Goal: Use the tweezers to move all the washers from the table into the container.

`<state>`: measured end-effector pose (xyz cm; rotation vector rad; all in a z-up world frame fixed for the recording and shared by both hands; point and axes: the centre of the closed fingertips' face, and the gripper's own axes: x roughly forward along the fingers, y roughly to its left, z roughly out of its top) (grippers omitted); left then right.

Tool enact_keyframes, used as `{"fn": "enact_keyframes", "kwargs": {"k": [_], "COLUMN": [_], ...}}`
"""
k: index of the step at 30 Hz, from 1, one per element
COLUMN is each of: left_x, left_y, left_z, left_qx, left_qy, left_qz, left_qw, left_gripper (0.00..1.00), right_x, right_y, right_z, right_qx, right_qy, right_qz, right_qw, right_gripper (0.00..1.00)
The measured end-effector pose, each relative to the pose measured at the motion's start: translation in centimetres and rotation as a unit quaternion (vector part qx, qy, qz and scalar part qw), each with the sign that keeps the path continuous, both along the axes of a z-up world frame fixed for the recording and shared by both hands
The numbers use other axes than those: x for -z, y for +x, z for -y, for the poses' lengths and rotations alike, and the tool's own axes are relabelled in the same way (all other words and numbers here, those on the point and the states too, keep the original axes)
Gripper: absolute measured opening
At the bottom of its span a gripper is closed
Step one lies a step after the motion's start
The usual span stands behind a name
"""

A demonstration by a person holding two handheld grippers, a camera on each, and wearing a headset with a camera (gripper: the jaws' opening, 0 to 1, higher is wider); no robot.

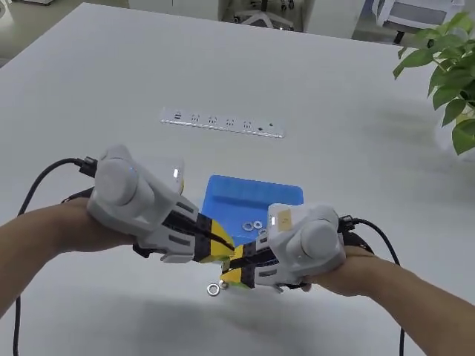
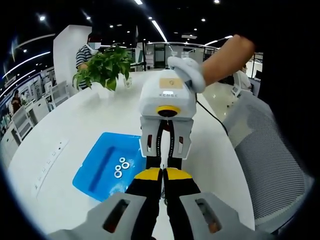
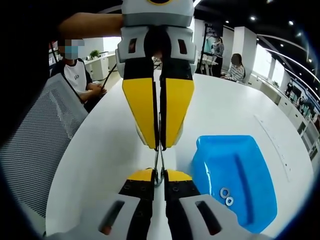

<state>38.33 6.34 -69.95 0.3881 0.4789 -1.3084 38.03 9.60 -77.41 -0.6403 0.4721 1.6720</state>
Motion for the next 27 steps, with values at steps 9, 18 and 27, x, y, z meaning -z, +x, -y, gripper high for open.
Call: {"fn": "enact_keyframes", "kwargs": {"k": [9, 18, 27], "left_x": [0.1, 0.2, -1.1], "left_y": [0.0, -0.2, 0.1], "left_z": [0.0, -0.2, -0.4], "left_qx": [0.001, 0.001, -0.029], "left_qy": [0.001, 0.013, -0.011], "left_qz": [0.000, 0.003, 0.015], "left_qw": [1.0000, 0.9999, 0.9994], "left_gripper": [0.05, 0.07, 0.21], "right_x": [0.0, -0.2, -1.3], "right_y": [-0.1, -0.2, 0.0], "right_z": [0.0, -0.1, 0.0], "right_qx": [0.001, 0.003, 0.010], "right_qy": [0.000, 0.002, 0.008], "right_qz": [-0.002, -0.005, -0.002], "right_qw": [1.0000, 1.0000, 0.9999], "right_gripper": [0.07, 0.07, 0.07]}}
